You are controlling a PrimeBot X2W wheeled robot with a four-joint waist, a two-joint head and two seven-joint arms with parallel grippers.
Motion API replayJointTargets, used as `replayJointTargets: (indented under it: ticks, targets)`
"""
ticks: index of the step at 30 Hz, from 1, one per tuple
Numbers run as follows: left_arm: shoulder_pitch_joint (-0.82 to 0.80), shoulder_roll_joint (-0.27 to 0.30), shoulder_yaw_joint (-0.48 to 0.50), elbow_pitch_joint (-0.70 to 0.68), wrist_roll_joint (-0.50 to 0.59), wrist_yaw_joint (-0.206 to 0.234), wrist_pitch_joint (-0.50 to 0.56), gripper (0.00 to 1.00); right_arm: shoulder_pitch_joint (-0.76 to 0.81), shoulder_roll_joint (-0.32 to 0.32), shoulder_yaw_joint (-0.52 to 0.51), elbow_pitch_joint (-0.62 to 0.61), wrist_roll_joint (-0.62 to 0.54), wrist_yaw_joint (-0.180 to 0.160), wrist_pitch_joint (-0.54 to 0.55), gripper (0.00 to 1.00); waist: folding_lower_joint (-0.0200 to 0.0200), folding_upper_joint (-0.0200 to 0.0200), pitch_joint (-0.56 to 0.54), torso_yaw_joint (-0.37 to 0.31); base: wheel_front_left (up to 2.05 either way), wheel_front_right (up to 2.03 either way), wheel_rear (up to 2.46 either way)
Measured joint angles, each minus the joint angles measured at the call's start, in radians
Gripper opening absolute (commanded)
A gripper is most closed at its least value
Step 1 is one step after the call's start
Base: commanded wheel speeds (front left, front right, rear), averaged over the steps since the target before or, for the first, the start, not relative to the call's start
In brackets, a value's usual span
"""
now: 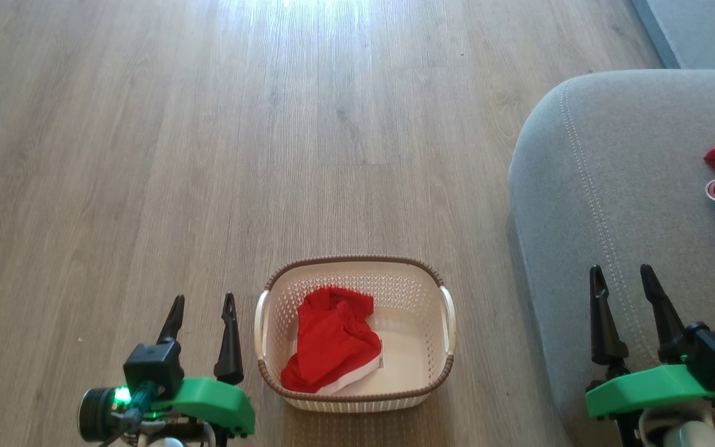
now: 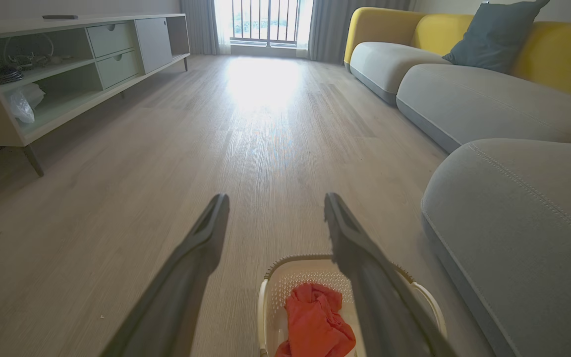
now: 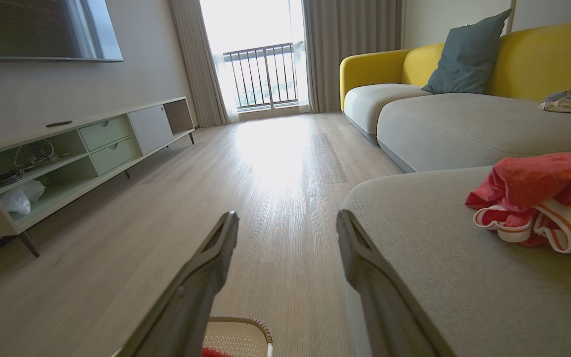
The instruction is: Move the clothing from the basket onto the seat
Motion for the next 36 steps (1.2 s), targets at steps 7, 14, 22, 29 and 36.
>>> replayJointTargets:
  ticks: [7,14,22,29,36]
  targets:
    - [0.0,0.0,-0.005,0.003,0.0,0.0,0.0,1.0,0.0,0.0,0.001,0.006,0.001,0.0,0.0,1.0,0.0,0.0,-0.004,0.0,0.0,0.0,0.0]
    - [0.0,0.0,-0.008,0.003,0.0,0.0,0.0,1.0,0.0,0.0,0.002,0.007,0.002,0.0,0.0,1.0,0.0,0.0,-0.003,-0.003,0.0,0.0,0.0]
    - [0.0,0.0,-0.009,0.003,-0.001,0.0,0.0,1.0,0.0,0.0,0.002,0.007,0.004,0.0,0.0,1.0,0.0,0.0,0.002,-0.008,0.0,0.0,0.0]
    - [0.0,0.0,-0.022,0.01,-0.005,-0.01,0.0,1.0,0.0,0.0,0.004,0.008,0.004,0.0,0.0,1.0,0.0,0.0,0.023,-0.019,0.0,0.0,0.0]
    - [-0.053,0.0,-0.038,0.063,-0.013,-0.058,0.0,1.0,-0.023,0.001,0.008,-0.016,0.01,0.0,0.0,1.0,0.0,0.0,0.118,-0.034,0.0,0.0,0.0]
